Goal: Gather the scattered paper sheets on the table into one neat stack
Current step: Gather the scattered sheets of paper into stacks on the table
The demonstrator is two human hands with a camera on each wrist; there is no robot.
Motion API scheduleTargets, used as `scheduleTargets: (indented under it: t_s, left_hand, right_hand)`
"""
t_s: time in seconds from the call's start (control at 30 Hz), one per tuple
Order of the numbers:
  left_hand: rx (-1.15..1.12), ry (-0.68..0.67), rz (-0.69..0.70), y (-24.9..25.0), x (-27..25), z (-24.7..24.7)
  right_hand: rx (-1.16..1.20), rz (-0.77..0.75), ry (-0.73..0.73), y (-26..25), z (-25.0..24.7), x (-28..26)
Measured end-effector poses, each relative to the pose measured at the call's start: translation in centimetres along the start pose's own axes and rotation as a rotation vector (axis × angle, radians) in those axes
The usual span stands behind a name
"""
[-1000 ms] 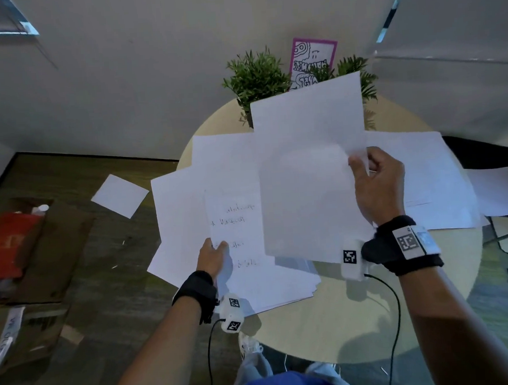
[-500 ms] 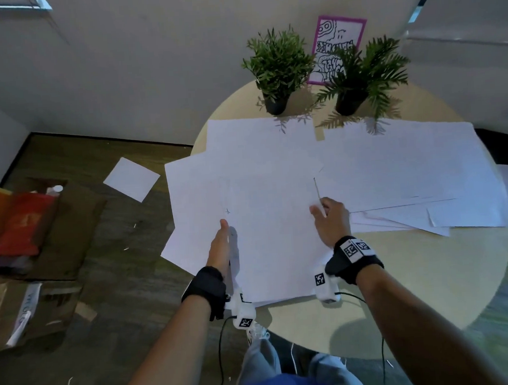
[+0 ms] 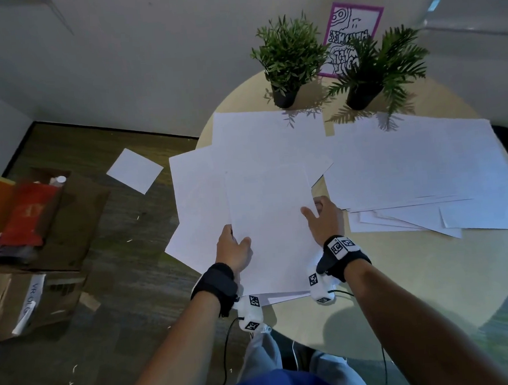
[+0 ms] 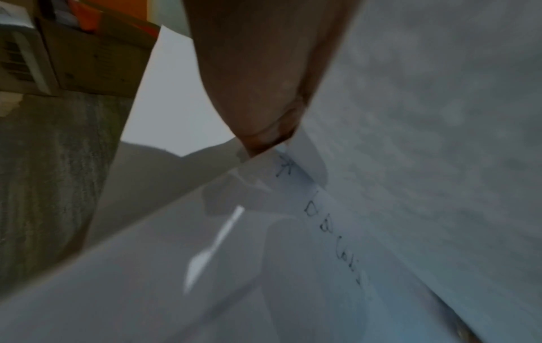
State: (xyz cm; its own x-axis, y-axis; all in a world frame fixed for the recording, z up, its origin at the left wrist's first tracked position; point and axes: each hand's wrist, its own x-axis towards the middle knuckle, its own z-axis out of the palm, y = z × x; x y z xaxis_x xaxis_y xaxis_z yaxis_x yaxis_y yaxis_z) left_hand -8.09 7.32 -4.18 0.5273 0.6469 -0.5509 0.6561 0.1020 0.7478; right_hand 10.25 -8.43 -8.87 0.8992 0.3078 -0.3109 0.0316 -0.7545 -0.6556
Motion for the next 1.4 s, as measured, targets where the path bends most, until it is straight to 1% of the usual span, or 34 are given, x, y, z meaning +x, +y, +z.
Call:
scheduleTargets:
  t_s: [0.17,0.23,0.27,0.33,0.4,0.47,0.5,0.53,0.6,0.67,0.8,0.87,0.9,0.93,1.03,1.07,1.13,1.17,1.2,1.23,1.33,1.37,1.4]
  left_hand:
    - [0.125,-0.021,0.014,-0.4,0.4,-0.7]
    - [0.142,-0.021,0.0,-0.8,0.7,-1.0]
    - [0.145,-0.019,-0.005,-0.9,0.8,-1.1]
    - [0.144,-0.021,-0.012,-0.9,0.9,-1.1]
    - [0.143,-0.017,-0.023,-0.9,0.8,-1.0]
    - [0.095,-0.027,-0.036,-0.9,0.7,-1.1]
    - [0.07,-0.043,-0.041,-0.9,0.6,-1.2]
    - [0.055,-0.06,-0.042,-1.0,0.6,-1.3]
    - [0.036,-0.105,-0.052,-1.2,0.5,-1.8]
    - [0.033,-0.138,-0.064,-1.3,0.3,-2.1]
    - [0.051,-0.143,-0.083,-1.8,-0.2,-2.0]
    - [0.084,-0.132,-0.087,-2.3,0.1,-1.8]
    - [0.093,-0.13,-0.098,-2.5,0.4,-1.7]
    - [0.094,-0.128,-0.111,-2.6,0.6,-1.6]
    - [0.052,-0.091,-0.167,-2.2,1.3,-0.9]
    - [0.042,-0.069,-0.174,-1.9,1.5,-0.8]
    - [0.06,-0.052,-0.172,-1.2,1.8,-0.5]
    - [0.081,-0.048,-0.161,-1.0,2.0,-0.4]
    - [0.101,-0.041,-0.148,-0.8,2.2,-0.2]
    - [0.119,-0.028,-0.142,-0.7,2.5,-0.1]
    - [0.17,0.011,-0.146,-1.0,3.1,0.1]
    - [0.172,0.005,-0.157,-1.4,3.3,0.1]
    - [0.171,-0.003,-0.167,-1.7,3.4,0.0]
  right_hand:
    - [0.088,-0.05,0.003,-0.4,-1.6,0.0]
    - [0.064,-0.123,-0.005,-0.7,-2.7,-1.1]
    - [0.015,-0.2,-0.032,-0.8,-3.1,-1.8]
    - [-0.133,-0.422,-0.154,-1.1,-3.2,-3.8]
    - [-0.323,-0.622,-0.332,-0.9,-2.2,-6.3]
    - [-0.526,-0.741,-0.46,-0.3,-0.9,-8.5]
    - [-0.617,-0.765,-0.486,0.3,-0.3,-9.1]
    - [-0.688,-0.769,-0.489,0.8,0.1,-9.5]
    - [-0.734,-0.748,-0.472,1.4,0.3,-9.6]
    - [-0.712,-0.732,-0.47,1.6,0.1,-9.4]
    - [-0.702,-0.725,-0.507,1.3,-0.1,-9.4]
    - [-0.607,-0.649,-0.507,0.6,-1.0,-9.3]
    - [-0.516,-0.587,-0.463,0.5,-1.8,-9.0]
    - [-0.409,-0.512,-0.389,0.7,-2.5,-8.3]
    - [-0.105,-0.242,-0.086,2.2,-5.4,-5.3]
    - [-0.037,-0.145,0.001,2.8,-6.4,-4.0]
    - [-0.004,0.009,0.128,3.6,-8.3,-1.6]
    - [-0.023,0.044,0.164,3.7,-9.0,-0.6]
    - [-0.067,0.032,0.177,3.8,-9.4,0.4]
    - [-0.151,-0.027,0.146,3.7,-9.6,1.2]
    - [-0.576,-0.267,-0.132,2.9,-8.7,2.6]
    - [-0.682,-0.32,-0.178,2.8,-8.1,2.9]
    - [-0.752,-0.347,-0.186,2.7,-7.6,3.2]
